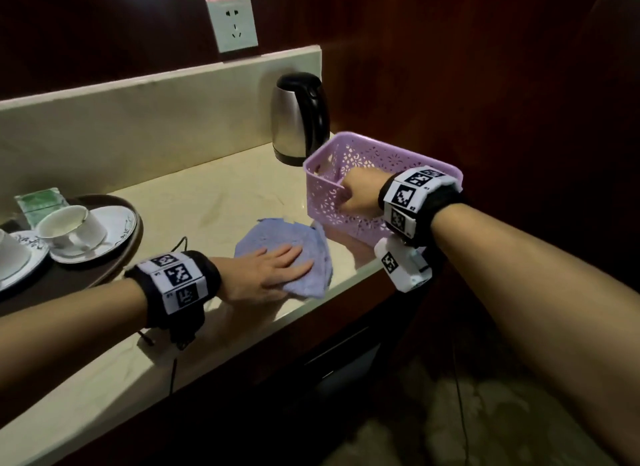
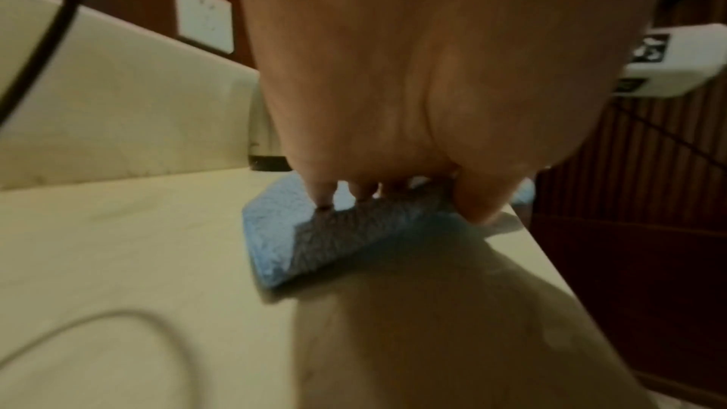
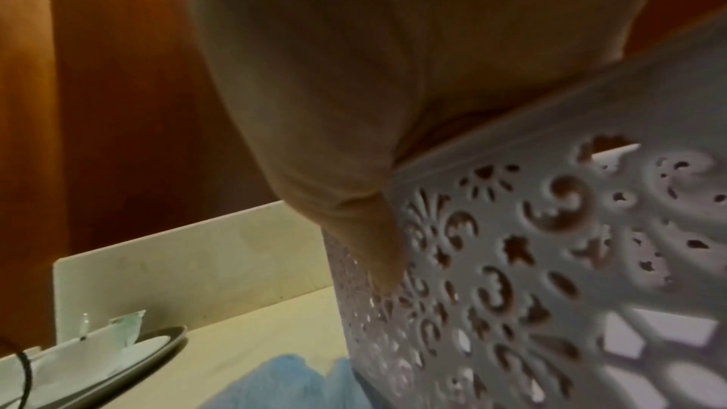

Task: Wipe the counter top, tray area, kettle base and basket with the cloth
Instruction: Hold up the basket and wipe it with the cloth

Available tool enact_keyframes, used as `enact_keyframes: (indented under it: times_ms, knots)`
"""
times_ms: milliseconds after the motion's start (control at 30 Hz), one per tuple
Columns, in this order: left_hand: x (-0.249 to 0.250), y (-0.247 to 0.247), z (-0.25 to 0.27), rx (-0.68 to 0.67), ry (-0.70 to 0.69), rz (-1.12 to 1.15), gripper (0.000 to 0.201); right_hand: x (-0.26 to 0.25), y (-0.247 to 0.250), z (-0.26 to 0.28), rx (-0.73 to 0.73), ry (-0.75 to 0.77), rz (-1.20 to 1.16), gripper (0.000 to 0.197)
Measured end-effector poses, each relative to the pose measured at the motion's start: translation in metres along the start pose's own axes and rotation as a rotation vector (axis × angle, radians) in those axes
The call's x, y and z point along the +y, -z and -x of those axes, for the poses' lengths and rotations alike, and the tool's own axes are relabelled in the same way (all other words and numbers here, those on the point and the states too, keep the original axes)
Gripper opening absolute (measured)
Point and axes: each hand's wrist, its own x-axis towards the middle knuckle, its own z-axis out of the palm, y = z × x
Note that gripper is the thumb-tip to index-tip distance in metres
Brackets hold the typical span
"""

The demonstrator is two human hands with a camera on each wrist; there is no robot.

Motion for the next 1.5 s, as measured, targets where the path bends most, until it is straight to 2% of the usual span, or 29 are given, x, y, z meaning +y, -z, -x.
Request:
enact_keyframes:
  times_ms: [67, 167, 200, 300, 333, 500, 600, 700, 867, 933, 1000, 1067, 1133, 1200, 1267, 1500]
  knots:
    - [0.003, -0.002, 0.009, -0.018, 0.006, 0.089, 0.065, -0.006, 0.008, 0.004, 0.030, 0.055, 0.000, 0.012]
    - [0.017, -0.002, 0.017, 0.136, 0.065, 0.383, 0.060, -0.014, 0.018, 0.005, 0.059, 0.118, 0.003, 0.009]
    - [0.022, -0.004, 0.014, 0.161, 0.090, 0.384, 0.061, -0.016, 0.021, 0.004, 0.073, 0.140, 0.009, 0.006]
    - [0.033, -0.021, -0.008, 0.112, 0.140, 0.049, 0.069, -0.021, 0.030, 0.002, 0.096, 0.181, 0.025, 0.006]
    - [0.032, -0.024, -0.017, 0.112, 0.149, 0.001, 0.068, -0.021, 0.034, 0.000, 0.096, 0.189, 0.037, 0.007]
    - [0.031, -0.009, -0.055, 0.125, 0.113, -0.005, 0.058, -0.011, 0.045, -0.002, 0.083, 0.208, 0.069, 0.025]
    - [0.033, 0.013, -0.077, 0.100, 0.117, 0.031, 0.068, 0.001, 0.050, -0.005, 0.105, 0.228, 0.067, 0.006]
    - [0.030, 0.037, -0.096, 0.080, 0.149, 0.079, 0.079, 0.011, 0.062, -0.008, 0.117, 0.253, 0.028, 0.007]
    - [0.008, 0.064, -0.138, 0.152, 0.152, 0.178, 0.088, 0.013, 0.085, -0.013, 0.183, 0.309, -0.101, 0.002]
    - [-0.002, 0.068, -0.148, 0.202, 0.164, 0.231, 0.087, 0.013, 0.091, -0.015, 0.211, 0.315, -0.155, 0.009]
    - [-0.009, 0.069, -0.160, 0.370, 0.181, 0.094, 0.087, 0.013, 0.098, -0.015, 0.206, 0.301, -0.186, 0.016]
    - [-0.013, 0.075, -0.165, 0.462, 0.191, -0.043, 0.087, 0.013, 0.104, -0.015, 0.195, 0.303, -0.217, 0.018]
    - [-0.017, 0.087, -0.166, 0.440, 0.212, -0.048, 0.083, 0.011, 0.111, -0.015, 0.177, 0.306, -0.231, 0.018]
    - [-0.023, 0.100, -0.165, 0.320, 0.257, -0.028, 0.080, 0.010, 0.116, -0.014, 0.151, 0.298, -0.199, 0.018]
    - [-0.027, 0.107, -0.167, 0.257, 0.265, -0.033, 0.083, 0.010, 0.118, -0.013, 0.121, 0.291, -0.176, 0.015]
    - [-0.029, 0.104, -0.169, 0.261, 0.185, -0.017, 0.090, 0.012, 0.119, -0.010, 0.178, 0.261, -0.225, 0.024]
